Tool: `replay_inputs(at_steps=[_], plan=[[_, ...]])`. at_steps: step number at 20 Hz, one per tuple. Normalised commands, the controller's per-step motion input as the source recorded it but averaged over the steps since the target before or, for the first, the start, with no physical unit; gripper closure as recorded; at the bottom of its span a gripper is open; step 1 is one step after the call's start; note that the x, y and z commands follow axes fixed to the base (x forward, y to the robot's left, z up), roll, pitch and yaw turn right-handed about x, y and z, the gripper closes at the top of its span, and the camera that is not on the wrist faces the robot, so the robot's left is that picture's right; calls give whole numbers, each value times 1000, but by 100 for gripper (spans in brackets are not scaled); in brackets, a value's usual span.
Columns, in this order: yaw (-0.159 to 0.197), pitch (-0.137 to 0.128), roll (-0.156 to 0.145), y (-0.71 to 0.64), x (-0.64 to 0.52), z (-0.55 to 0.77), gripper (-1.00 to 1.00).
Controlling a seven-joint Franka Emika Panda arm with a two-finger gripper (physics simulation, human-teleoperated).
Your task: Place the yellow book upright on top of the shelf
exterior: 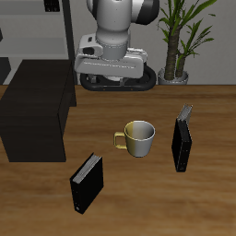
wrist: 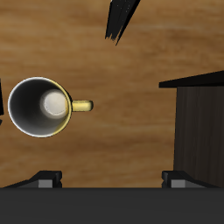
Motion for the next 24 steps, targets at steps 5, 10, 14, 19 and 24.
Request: replay_inputs(at_steps=[5, 10, 14, 19, 24], plan=[[-8, -8, -8, 112, -30, -5, -100], [4, -5, 0, 628, -79, -253, -100], [-53, -23, 35, 778, -198, -243, -100], [-19, -7, 14, 755, -140, -217, -100], [-11, -31, -4, 513, -75, -121, -100]])
